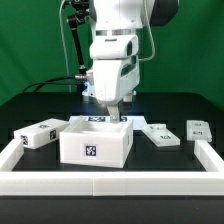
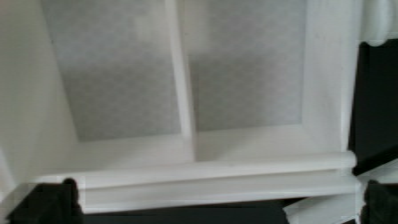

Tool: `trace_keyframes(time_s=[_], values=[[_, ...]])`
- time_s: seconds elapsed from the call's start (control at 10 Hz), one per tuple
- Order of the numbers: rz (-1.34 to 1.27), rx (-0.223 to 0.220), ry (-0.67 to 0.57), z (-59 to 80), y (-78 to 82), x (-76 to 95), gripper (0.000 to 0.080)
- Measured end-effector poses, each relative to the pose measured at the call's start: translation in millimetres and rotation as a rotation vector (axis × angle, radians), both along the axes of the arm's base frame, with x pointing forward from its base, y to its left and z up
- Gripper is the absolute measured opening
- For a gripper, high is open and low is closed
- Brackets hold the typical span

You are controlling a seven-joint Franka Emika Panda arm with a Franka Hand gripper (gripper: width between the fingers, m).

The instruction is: Assemble cabinet

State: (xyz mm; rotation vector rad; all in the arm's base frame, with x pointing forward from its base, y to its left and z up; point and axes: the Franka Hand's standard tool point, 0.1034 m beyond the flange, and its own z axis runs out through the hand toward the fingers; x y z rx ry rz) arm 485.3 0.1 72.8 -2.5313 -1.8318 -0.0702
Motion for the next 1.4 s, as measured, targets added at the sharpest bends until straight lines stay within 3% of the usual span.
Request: trace_keyframes(time_s=[0.5, 0.9, 1.4], values=[[0.036, 0.000, 0.025, -20.1, -13.6, -38.0, 0.0798], [0.023, 0.006, 0.039, -31.5, -7.7, -45.5, 0.0798], [0.019, 0.006, -0.009, -33.9, -7.4, -37.4, 0.0798]])
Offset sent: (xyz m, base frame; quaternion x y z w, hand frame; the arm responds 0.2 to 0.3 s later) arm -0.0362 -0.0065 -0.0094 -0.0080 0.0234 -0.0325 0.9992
